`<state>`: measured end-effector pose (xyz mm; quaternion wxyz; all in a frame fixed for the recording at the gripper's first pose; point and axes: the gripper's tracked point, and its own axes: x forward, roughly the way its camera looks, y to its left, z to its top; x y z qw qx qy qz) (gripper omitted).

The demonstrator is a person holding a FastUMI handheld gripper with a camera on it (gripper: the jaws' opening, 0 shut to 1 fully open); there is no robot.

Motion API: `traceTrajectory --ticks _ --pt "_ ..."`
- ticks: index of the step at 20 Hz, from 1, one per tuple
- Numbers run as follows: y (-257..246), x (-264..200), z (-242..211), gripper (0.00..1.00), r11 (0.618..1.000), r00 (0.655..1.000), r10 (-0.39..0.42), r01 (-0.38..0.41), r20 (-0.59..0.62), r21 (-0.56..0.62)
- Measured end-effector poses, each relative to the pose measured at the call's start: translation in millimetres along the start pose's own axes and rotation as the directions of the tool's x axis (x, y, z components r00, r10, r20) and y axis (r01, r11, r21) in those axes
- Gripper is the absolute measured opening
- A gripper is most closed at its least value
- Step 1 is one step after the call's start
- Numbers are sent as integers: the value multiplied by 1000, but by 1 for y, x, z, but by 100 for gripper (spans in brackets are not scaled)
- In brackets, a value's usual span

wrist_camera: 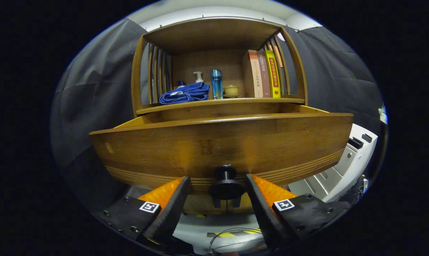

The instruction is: Pull open the drawer, take out the items inside it, and place them on the countertop above the cabinet.

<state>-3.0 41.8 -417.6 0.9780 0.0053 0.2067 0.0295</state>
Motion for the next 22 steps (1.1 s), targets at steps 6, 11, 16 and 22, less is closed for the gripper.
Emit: traceTrajectory --ticks 6,11,16,22 --pt "-15 -40 131 99 998 971 -4 18 238 -58" --pt "-48 24 234 99 988 978 -84 107 192 -115" --pt "-27 105 223 99 988 998 -29 22 -48 -151" --pt "-14 167 109 99 998 911 -23 -3 -411 -62"
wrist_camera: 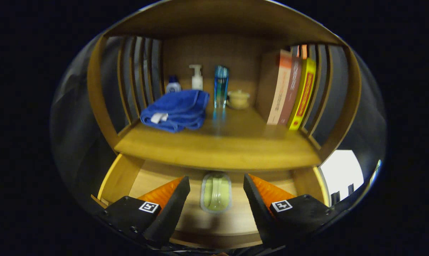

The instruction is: Pull open the drawer, take out the items inside it, and place them on the countertop above the cabinet.

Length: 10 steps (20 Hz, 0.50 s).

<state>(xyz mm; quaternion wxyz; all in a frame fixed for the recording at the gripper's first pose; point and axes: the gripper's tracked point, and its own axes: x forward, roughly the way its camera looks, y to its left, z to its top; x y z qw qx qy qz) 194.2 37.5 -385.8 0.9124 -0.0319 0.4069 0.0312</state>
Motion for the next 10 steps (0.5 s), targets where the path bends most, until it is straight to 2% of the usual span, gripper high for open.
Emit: traceTrajectory --ticks 5,10 --pt "-10 40 -45 99 999 990 -45 41 -130 -33" --pt "0 58 -68 96 1000 976 -17 11 -217 -28"
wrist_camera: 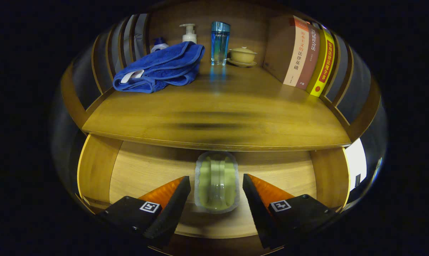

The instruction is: Pull open the drawer, take out the items inside it, and place them on the countertop above the cabinet.

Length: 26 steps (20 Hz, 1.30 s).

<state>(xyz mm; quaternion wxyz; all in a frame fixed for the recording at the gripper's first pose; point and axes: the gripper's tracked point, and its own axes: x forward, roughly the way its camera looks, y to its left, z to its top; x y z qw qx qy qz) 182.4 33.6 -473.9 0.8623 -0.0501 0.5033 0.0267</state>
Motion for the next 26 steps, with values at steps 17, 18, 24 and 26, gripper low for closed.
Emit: traceTrajectory --ticks 17,18,24,26 --pt "0 4 -13 25 999 1000 -24 24 -16 26" --pt "-2 -2 -13 25 999 999 -35 35 -9 23" --pt "9 -55 -1 22 999 995 20 -24 101 41" --pt "8 -77 9 22 997 988 27 -36 151 62"
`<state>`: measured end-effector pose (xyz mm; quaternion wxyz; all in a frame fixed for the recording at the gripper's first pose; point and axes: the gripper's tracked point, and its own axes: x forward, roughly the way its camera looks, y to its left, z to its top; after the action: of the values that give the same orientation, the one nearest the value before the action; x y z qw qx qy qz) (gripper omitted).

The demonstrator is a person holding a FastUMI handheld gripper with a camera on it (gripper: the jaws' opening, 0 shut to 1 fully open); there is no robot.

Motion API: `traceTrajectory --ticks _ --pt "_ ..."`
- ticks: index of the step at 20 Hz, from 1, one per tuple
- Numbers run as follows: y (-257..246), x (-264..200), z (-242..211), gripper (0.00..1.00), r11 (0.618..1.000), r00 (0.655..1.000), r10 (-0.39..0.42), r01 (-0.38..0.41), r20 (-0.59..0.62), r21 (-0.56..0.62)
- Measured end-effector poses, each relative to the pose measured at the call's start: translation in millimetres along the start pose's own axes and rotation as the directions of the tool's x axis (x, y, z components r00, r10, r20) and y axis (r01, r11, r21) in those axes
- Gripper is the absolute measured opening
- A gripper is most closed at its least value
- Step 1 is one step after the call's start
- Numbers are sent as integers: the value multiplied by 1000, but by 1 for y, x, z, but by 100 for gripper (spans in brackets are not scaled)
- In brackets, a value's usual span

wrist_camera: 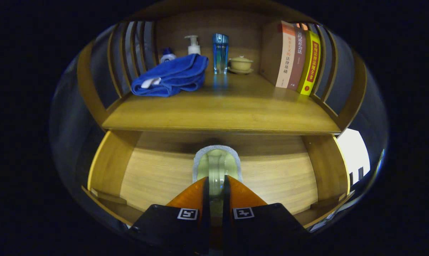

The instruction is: Pull open the drawer, take out the items inside it, and place them on the countertop above the cabinet.

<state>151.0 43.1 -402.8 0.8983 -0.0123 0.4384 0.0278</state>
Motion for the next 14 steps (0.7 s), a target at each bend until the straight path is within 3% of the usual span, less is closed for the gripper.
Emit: traceTrajectory --ticks 7,14 --pt "-3 -54 100 22 1000 978 10 -12 209 9" --pt "-10 -11 171 22 998 971 -45 54 235 -31"
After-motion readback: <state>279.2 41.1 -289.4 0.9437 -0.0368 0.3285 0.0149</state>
